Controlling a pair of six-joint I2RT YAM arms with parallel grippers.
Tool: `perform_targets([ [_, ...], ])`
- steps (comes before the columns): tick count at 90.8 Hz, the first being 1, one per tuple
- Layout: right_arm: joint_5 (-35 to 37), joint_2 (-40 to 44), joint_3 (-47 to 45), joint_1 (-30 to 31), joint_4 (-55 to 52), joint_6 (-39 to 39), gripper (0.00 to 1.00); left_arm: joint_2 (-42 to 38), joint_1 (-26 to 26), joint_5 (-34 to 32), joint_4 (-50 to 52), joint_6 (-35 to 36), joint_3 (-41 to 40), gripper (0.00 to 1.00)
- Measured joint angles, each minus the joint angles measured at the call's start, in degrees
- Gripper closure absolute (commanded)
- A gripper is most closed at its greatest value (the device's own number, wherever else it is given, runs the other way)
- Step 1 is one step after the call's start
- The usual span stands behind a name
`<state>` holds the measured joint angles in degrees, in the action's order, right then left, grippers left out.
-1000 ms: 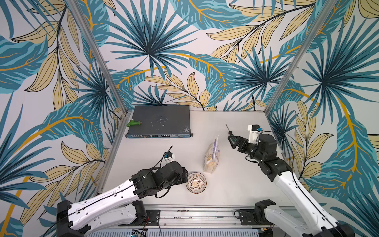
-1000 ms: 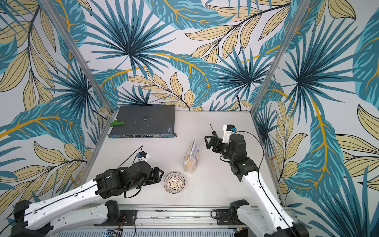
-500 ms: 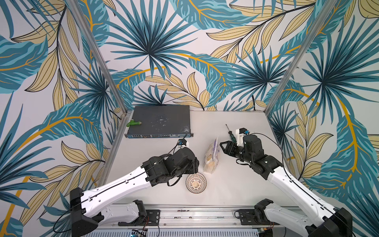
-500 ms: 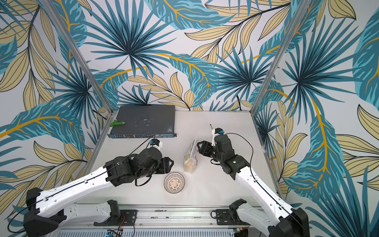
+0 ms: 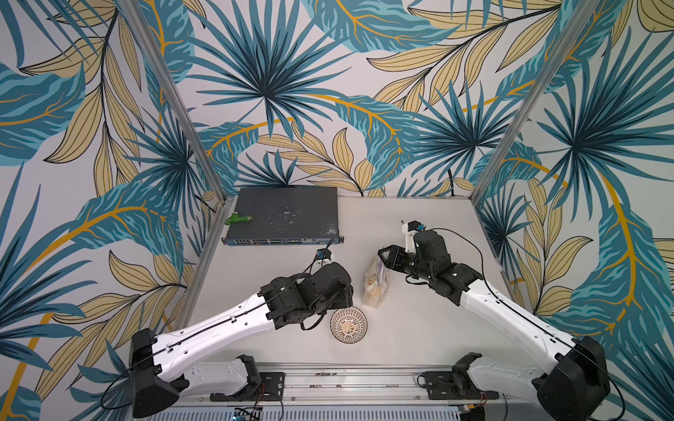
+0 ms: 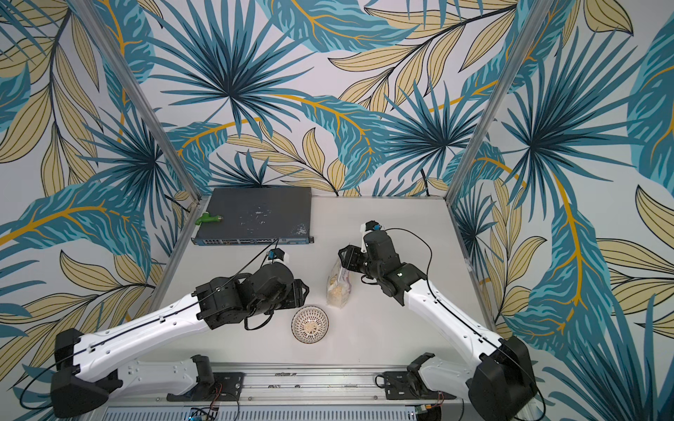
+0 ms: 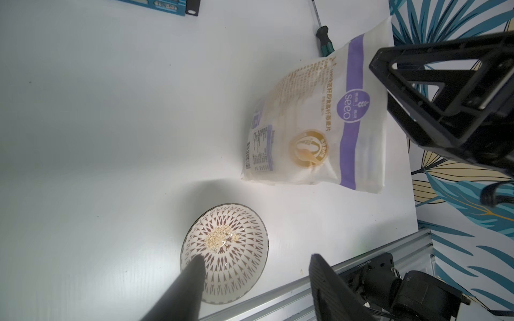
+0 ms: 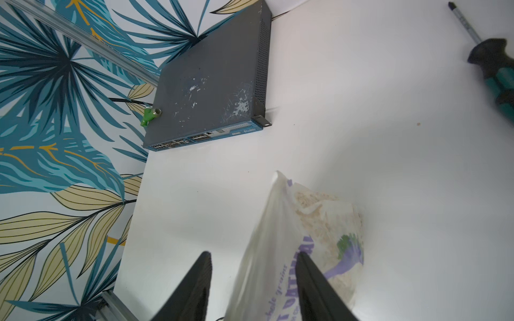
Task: Pour the oats into the breakfast bowl
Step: Move the oats bag to the center of the board.
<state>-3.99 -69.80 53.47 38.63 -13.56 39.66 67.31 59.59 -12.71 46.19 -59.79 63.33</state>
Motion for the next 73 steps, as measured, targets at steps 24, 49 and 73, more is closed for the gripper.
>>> perform_targets([
  [24, 2.3, 0.0, 1.1, 0.7, -1.8, -0.7, 0.78, -3.1, 0.0, 0.0, 0.6, -2.3, -1.7, 0.36],
  [49, 2.3, 0.1, 1.8, 0.7, -3.7, -2.6, 0.98, -5.7, 0.0, 0.0, 0.8, -2.7, -2.2, 0.32],
  [73, 4.2, 0.7, 3.1, 0.7, -7.4, -3.3, 1.0, -6.0, 0.0, -0.1, 0.8, -2.7, -2.2, 0.32],
])
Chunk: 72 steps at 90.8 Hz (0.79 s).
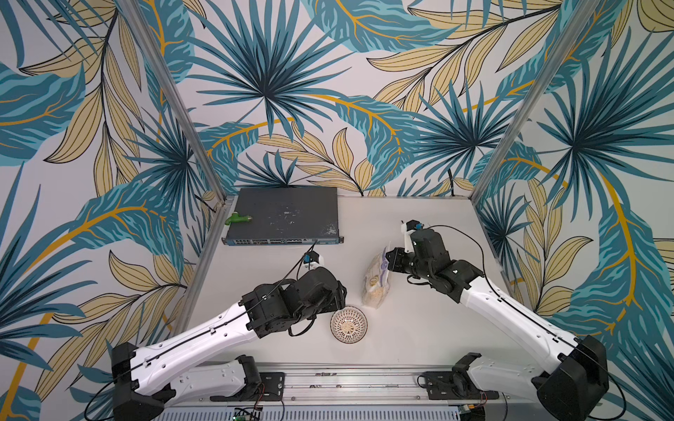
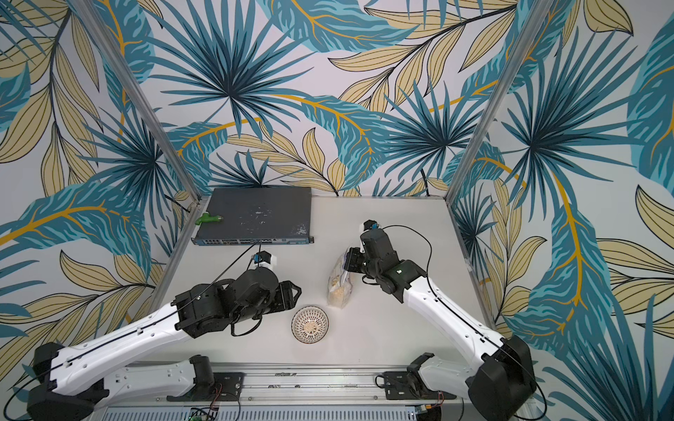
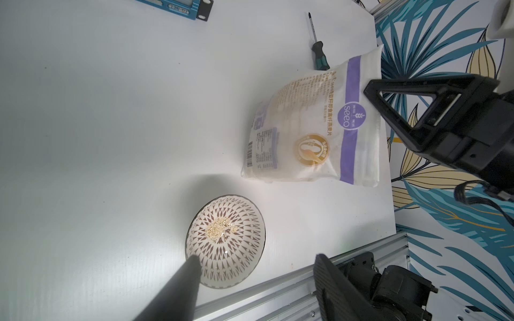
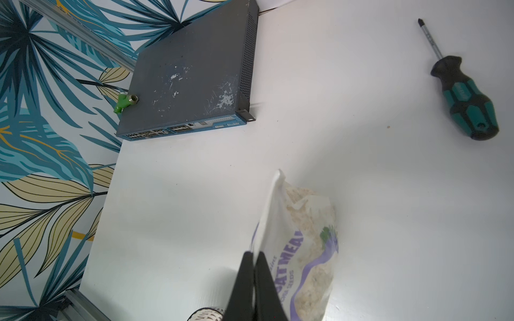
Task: Pour the oats into the breakfast bowl
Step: Move the oats bag to the center of the board.
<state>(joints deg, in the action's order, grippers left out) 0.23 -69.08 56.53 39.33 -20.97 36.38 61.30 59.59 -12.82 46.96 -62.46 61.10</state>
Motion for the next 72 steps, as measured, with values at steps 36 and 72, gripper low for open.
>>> perform_targets([
  [36, -1.5, 11.9, -5.2, 0.0, -4.9, 4.0, 1.0, 0.6, 0.0, 2.6, -1.9, 0.7, 0.0, 0.33],
  [72, -4.3, 24.2, -18.0, 1.7, 2.9, 17.7, 1.0, 2.2, 0.0, 5.4, -4.8, 1.6, 0.0, 0.39],
])
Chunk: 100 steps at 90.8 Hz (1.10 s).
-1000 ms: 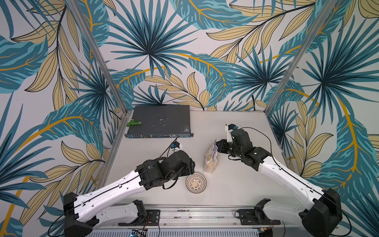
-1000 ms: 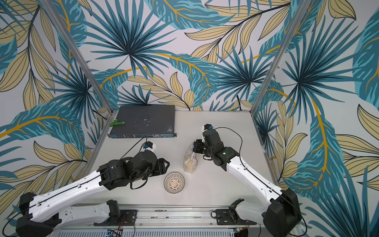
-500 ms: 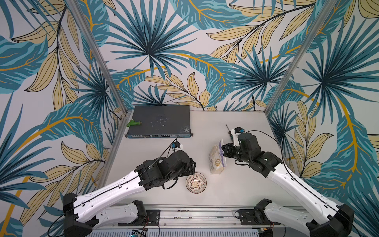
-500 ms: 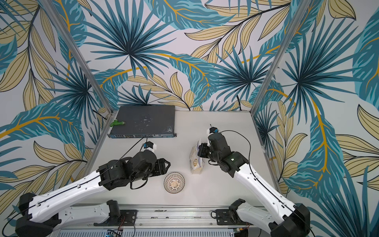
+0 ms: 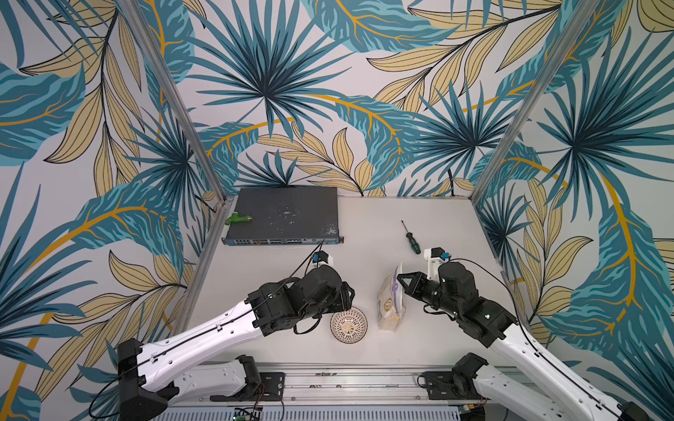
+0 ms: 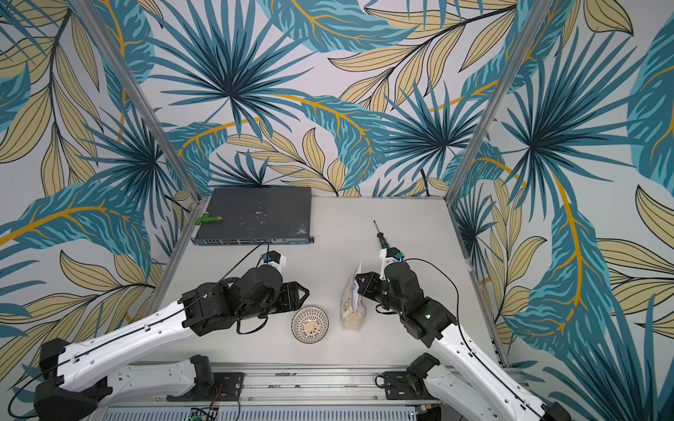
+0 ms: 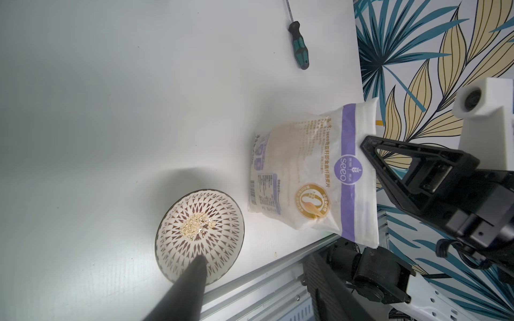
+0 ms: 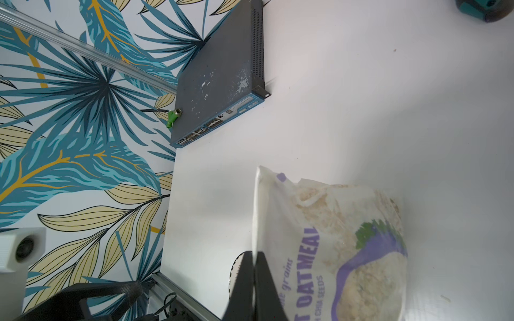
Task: Pour the oats into the breakfast bowl
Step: Move the oats bag to the center of the board, then open the oats bag at the center of the board.
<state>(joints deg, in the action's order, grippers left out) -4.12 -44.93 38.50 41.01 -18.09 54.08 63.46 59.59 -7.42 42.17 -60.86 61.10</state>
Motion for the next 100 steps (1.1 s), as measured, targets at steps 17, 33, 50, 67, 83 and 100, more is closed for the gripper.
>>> perform_targets([
  [17, 2.0, -0.1, 0.9, 0.2, 0.2, 1.1, 0.44, 1.8, 0.0, 1.9, -1.5, 0.4, 0.0, 0.47],
  [33, 8.3, 3.9, 2.9, 0.2, -2.1, -0.1, 0.4, 5.4, 1.2, 4.5, -2.6, 2.3, 1.8, 0.53],
  [50, 16.5, 11.4, 2.8, 0.2, -6.4, -0.7, 0.4, 13.2, 8.3, 0.5, 1.6, 5.9, 14.4, 0.62],
  [67, 22.0, 16.5, -2.2, 0.2, -9.6, 0.7, 0.42, 19.8, 12.1, -3.3, 4.4, 8.6, 24.0, 0.75],
  [83, 21.2, 20.5, -7.7, 0.2, -9.0, 0.9, 0.41, 25.6, 12.2, -4.8, 7.1, 9.6, 27.9, 0.75],
  [100, 18.8, 20.1, -9.0, 0.2, -8.5, 0.8, 0.41, 31.7, 12.2, -5.0, 8.4, 11.1, 33.2, 0.75],
])
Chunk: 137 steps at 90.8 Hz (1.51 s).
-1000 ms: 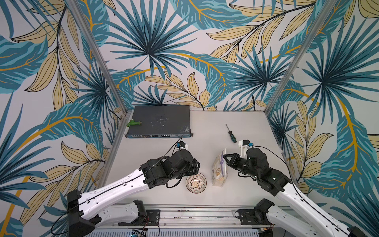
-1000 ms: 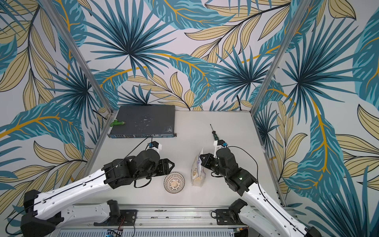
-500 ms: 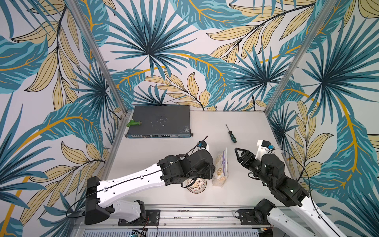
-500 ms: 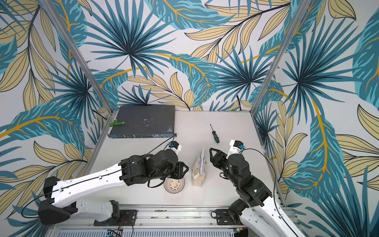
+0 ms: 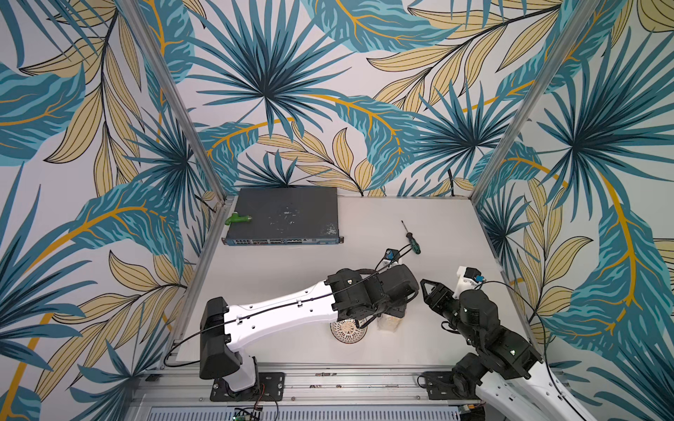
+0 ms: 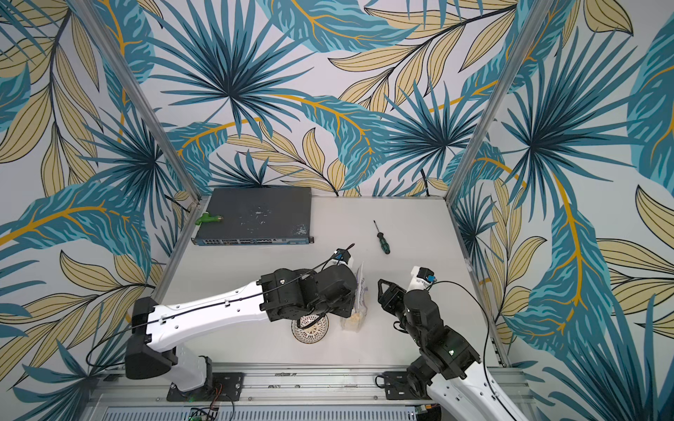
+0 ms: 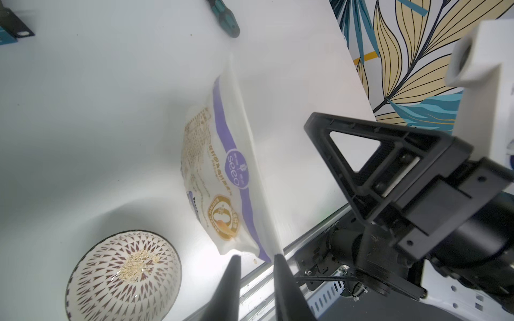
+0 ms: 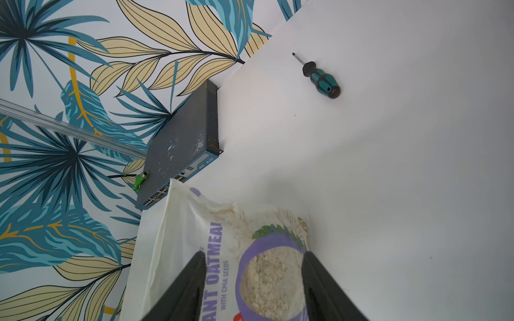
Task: Pour the oats into the breakfast bowl
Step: Open the oats bag at the center of the board.
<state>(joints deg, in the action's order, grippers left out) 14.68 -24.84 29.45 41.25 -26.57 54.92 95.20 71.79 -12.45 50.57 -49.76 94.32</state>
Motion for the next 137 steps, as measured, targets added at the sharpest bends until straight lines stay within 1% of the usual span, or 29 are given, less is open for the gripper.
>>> perform_targets([
  [26, -3.7, 0.3, -3.5, 0.0, 2.1, 0.3, 0.42, 4.2, 0.0, -0.5, 1.0, 0.5, 4.1, 0.76],
  [76, -7.5, 0.5, -4.9, 0.0, 5.7, 0.9, 0.43, 6.2, 0.0, -2.0, 1.7, 0.3, 4.9, 0.77],
  [86, -8.0, 0.5, -5.0, 0.0, 5.8, 1.0, 0.44, 6.6, 0.0, -2.1, 1.8, 0.1, 5.1, 0.82],
  [98, -8.6, 0.6, -5.3, 0.0, 6.0, 1.1, 0.44, 6.7, -0.1, -2.1, 2.0, 0.1, 5.1, 0.83],
  [111, -8.8, 1.0, -5.5, 0.0, 6.5, 1.3, 0.44, 6.7, -0.3, -2.0, 2.0, -0.4, 5.1, 0.86],
  [129, -9.8, 1.0, -5.6, 0.0, 8.1, 1.3, 0.45, 6.6, -0.6, -1.0, 1.1, -1.5, 5.0, 0.91],
  [137, -10.3, 1.0, -5.7, 0.0, 8.9, 1.3, 0.46, 6.6, -1.0, 0.0, 0.1, -2.3, 4.5, 0.95],
])
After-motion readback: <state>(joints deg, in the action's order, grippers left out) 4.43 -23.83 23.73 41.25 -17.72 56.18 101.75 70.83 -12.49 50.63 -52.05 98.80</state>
